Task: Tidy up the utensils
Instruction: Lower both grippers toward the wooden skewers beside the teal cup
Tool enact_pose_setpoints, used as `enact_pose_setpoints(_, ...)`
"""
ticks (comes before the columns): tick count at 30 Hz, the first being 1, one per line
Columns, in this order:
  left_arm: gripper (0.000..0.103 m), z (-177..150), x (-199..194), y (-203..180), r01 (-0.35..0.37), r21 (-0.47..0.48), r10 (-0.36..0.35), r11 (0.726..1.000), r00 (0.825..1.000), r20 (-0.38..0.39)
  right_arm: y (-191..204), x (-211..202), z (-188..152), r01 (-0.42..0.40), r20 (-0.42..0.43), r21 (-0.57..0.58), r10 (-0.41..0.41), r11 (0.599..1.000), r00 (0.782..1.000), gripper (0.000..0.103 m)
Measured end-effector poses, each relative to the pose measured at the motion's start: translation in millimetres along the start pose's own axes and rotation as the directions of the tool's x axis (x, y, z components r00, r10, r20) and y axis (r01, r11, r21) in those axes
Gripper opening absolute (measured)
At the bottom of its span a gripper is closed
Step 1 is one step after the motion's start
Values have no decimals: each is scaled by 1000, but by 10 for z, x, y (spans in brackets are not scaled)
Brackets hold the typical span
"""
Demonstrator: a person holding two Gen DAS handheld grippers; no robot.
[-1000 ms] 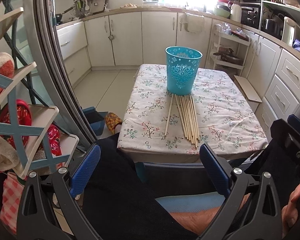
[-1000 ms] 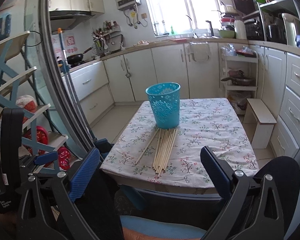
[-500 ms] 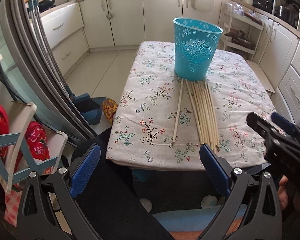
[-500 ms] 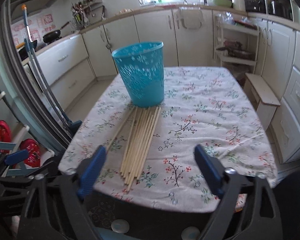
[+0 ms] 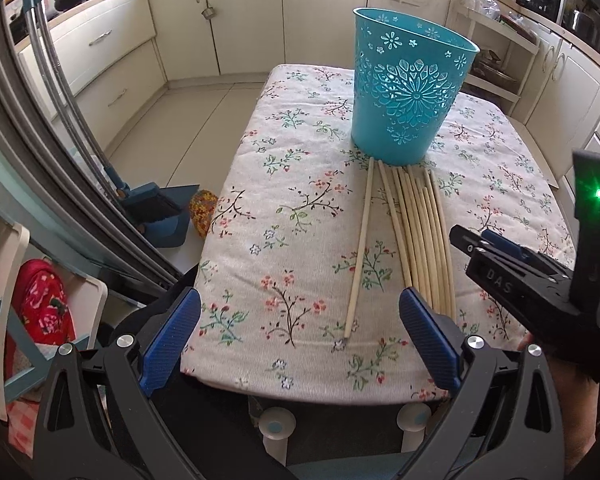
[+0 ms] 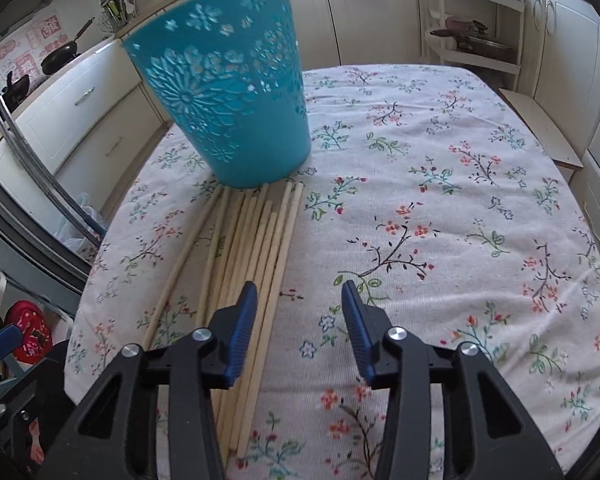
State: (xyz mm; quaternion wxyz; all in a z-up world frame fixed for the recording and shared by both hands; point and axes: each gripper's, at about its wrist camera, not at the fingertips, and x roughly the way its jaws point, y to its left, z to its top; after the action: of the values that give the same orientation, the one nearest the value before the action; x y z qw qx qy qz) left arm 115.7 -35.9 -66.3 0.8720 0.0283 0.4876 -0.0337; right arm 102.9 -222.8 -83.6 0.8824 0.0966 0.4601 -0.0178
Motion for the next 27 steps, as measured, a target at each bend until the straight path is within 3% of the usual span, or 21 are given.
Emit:
enact_pose_setpoints(9,96,68,190,-23,-11,14,11,1000,1000,-24,73,170,60,37,8,-60,-37,998,999,41)
enact_pose_setpoints(13,96,72,306,-4,-20,13,20,1000,999,-42,82,181,101,46,8,-86,-46,995,999,32)
enact_pose_setpoints(20,96,260,630,-134,-29,63,32,998,999,-42,27,162,118,10,7,-79,-10,997,1000,23)
enact_pose_setpoints(27,95,508,1011,-355,-38,112,44,993,998,-51,3,165,116,-14,14,-68,15,998,1000,23)
